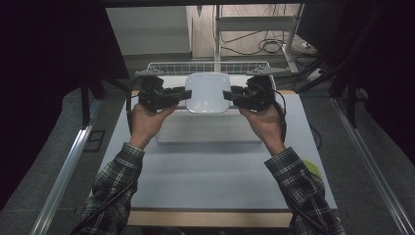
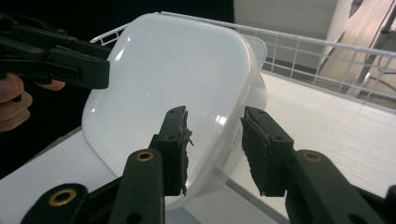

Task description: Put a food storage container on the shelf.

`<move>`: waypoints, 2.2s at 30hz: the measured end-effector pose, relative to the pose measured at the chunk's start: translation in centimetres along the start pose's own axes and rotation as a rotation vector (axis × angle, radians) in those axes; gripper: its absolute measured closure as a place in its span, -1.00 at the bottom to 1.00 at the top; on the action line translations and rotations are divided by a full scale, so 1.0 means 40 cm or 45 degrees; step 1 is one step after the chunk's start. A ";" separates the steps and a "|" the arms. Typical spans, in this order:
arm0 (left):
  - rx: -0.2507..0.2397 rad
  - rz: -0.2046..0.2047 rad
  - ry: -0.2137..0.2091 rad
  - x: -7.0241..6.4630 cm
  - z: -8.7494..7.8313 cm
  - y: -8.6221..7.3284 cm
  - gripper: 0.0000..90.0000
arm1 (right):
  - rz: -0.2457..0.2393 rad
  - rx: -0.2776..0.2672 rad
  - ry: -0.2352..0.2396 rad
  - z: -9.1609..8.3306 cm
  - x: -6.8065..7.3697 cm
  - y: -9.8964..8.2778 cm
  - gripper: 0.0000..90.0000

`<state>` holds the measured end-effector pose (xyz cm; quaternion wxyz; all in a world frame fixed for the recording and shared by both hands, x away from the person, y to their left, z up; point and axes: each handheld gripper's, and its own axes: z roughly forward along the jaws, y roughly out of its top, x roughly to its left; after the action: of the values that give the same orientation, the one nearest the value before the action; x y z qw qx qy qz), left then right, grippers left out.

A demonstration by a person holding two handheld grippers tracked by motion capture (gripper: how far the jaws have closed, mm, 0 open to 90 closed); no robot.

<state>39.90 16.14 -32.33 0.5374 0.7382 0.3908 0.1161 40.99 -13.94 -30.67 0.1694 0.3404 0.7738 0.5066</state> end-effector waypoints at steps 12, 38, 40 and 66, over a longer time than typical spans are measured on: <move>-0.031 0.063 0.136 0.000 0.025 0.020 0.45 | -0.010 -0.016 -0.066 0.037 -0.006 0.023 0.40; 0.026 0.178 0.012 -0.081 -0.018 -0.102 1.00 | -0.130 0.006 0.040 -0.029 0.066 -0.084 1.00; 0.020 0.179 0.011 -0.079 -0.009 -0.100 1.00 | -0.129 0.015 0.050 -0.018 0.066 -0.086 1.00; 0.047 0.120 0.065 -0.019 0.077 -0.048 1.00 | -0.016 0.023 -0.031 0.065 -0.007 -0.068 0.99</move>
<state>40.33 13.67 -35.05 0.5075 0.7623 0.3715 0.1530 41.79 -13.09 -34.25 0.1790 0.3432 0.7782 0.4944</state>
